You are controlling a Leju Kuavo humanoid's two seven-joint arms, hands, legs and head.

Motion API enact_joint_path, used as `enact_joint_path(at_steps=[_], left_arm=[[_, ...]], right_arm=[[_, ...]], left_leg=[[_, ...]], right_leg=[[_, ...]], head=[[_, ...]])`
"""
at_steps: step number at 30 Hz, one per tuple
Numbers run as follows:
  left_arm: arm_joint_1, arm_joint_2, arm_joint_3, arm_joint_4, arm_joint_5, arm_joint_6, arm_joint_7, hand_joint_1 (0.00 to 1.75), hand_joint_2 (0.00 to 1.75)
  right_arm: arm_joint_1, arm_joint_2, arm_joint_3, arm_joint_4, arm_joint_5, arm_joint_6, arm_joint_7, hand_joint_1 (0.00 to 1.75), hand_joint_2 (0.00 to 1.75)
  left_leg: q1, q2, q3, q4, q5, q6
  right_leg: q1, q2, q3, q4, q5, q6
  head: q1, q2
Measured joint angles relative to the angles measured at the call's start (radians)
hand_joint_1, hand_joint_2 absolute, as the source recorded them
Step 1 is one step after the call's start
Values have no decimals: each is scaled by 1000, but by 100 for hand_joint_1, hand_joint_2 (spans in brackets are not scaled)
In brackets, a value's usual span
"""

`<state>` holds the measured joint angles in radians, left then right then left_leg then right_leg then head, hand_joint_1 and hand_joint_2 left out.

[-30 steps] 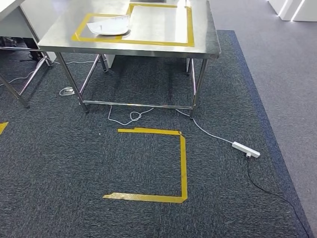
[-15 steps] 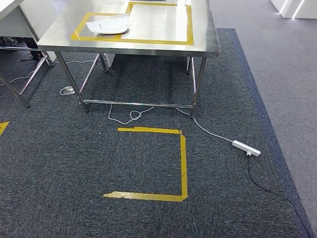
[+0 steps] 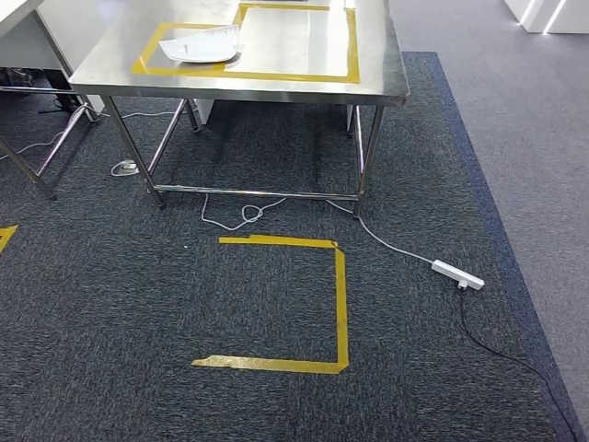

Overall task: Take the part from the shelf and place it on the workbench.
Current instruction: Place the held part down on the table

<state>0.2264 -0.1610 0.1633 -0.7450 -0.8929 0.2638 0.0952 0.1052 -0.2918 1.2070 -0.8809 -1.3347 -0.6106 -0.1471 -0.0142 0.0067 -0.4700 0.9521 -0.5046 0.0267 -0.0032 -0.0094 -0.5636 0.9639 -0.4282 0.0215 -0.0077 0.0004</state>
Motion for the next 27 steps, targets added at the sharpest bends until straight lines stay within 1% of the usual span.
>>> enact_joint_path(at_steps=[7, 8, 10, 11, 12, 13, 14, 15, 16, 17, 18, 19, 20, 21, 22, 23, 24, 25, 26, 27], left_arm=[[-1, 0, -10, 0, 7, 15, 13, 0, 0], [-2, 1, -13, 0, 10, 17, 14, 0, 0], [-3, 1, -18, 0, 16, 22, 18, 0, 0], [-5, 1, -20, 0, 19, 24, 20, 0, 0], [-7, 1, -22, 0, 21, 26, 21, 0, 0], [-8, 0, -25, 0, 22, 27, 23, 0, 0], [-8, 1, -27, 1, 23, 29, 25, 0, 0], [-8, 1, -29, 2, 25, 29, 26, 0, 0], [-8, 1, -31, 3, 28, 30, 27, 0, 0], [-8, 1, -33, 5, 31, 31, 28, 0, 0], [-9, 1, -36, 8, 35, 33, 29, 0, 0], [-10, 1, -39, 10, 39, 35, 29, 0, 0], [-12, 2, -42, 12, 43, 38, 30, 0, 0], [-15, 4, -46, 14, 47, 40, 30, 0, 0], [-17, 5, -49, 16, 51, 43, 31, 0, 0], [-19, 7, -52, 18, 55, 46, 32, 0, 0], [-20, 8, -55, 20, 57, 48, 33, 0, 0], [-19, 8, -57, 23, 60, 51, 34, 0, 0], [-19, 9, -60, 25, 61, 52, 35, 0, 0], [-19, 10, -61, 27, 62, 52, 35, 0, 0]], right_arm=[[-1, 0, 0, 4, 11, -7, 1, 0, 0], [-2, 0, 0, 5, 14, -8, 2, 0, 0], [-5, 0, 0, 7, 19, -15, 5, 0, 0], [-7, 0, 0, 8, 22, -20, 9, 0, 0], [-10, 0, 1, 8, 25, -26, 13, 0, 0], [-13, 0, 1, 8, 29, -31, 17, 0, 0], [-15, 0, 2, 8, 33, -36, 22, 0, 0], [-17, 0, 2, 9, 37, -39, 26, 0, 0], [-17, 0, 2, 9, 40, -41, 28, 0, 0], [-17, 0, 3, 9, 43, -41, 30, 0, 0], [-17, 0, 3, 10, 47, -40, 32, 0, 0], [-17, 0, 4, 11, 51, -39, 34, 0, 0], [-18, 1, 4, 12, 56, -37, 36, 0, 0], [-19, 2, 4, 13, 60, -35, 38, 0, 0], [-19, 3, 4, 14, 65, -31, 40, 0, 0], [-20, 4, 3, 15, 68, -28, 42, 0, 0], [-20, 4, 3, 17, 71, -25, 43, 0, 0], [-20, 4, 3, 18, 74, -24, 45, 0, 0], [-20, 4, 3, 20, 76, -23, 46, 0, 0], [-20, 4, 3, 21, 78, -22, 46, 0, 0]], left_leg=[[0, 0, -1, 0, 0, 0], [-1, 0, -1, 1, 0, 2], [1, -1, 1, -9, 11, 13], [4, -2, 2, -17, 20, 20], [8, -4, 1, -26, 29, 25], [11, -7, -2, -31, 35, 26], [13, -10, -8, -31, 38, 26], [15, -14, -13, -30, 40, 23], [17, -20, -16, -29, 42, 20], [20, -27, -19, -27, 43, 16], [25, -35, -21, -24, 43, 10], [30, -45, -24, -16, 40, 1], [34, -55, -29, -6, 36, -9], [36, -65, -36, 7, 31, -19], [36, -73, -44, 17, 28, -28], [36, -81, -51, 24, 28, -36], [37, -90, -56, 28, 29, -41], [39, -92, -59, 30, 29, -46], [39, -82, -65, 42, 21, -49], [39, -65, -79, 72, 0, -52]], right_leg=[[0, 0, -1, 0, 0, 0], [-2, -1, 0, -2, 3, 3], [-3, -3, 0, -6, 6, 11], [-3, -2, -6, 2, -5, 15], [-3, 1, -20, 33, -30, 18], [-5, 5, -45, 89, -68, 21], [-7, 7, -73, 161, -109, 25], [-12, 8, -100, 232, -142, 30], [-16, 8, -114, 279, -159, 35], [-20, 8, -109, 285, -155, 40], [-26, 9, -83, 247, -133, 45], [-34, 18, -39, 176, -102, 53], [-40, 40, 4, 104, -86, 63], [-44, 58, 36, 50, -77, 64], [-46, 72, 54, 23, -80, 61], [-44, 76, 57, 22, -89, 52], [-42, 64, 55, 29, -88, 39], [-41, 53, 54, 34, -88, 30], [-40, 43, 52, 37, -86, 21], [-38, 31, 49, 38, -85, 13]], head=[[0, 0], [0, 0], [-1, 0], [0, 0], [2, 0], [3, 0], [5, 0], [5, 0], [5, 0], [5, 0], [4, 0], [5, 0], [6, 0], [9, 0], [10, 0], [11, 0], [10, 0], [9, 0], [8, 0], [6, 0]])
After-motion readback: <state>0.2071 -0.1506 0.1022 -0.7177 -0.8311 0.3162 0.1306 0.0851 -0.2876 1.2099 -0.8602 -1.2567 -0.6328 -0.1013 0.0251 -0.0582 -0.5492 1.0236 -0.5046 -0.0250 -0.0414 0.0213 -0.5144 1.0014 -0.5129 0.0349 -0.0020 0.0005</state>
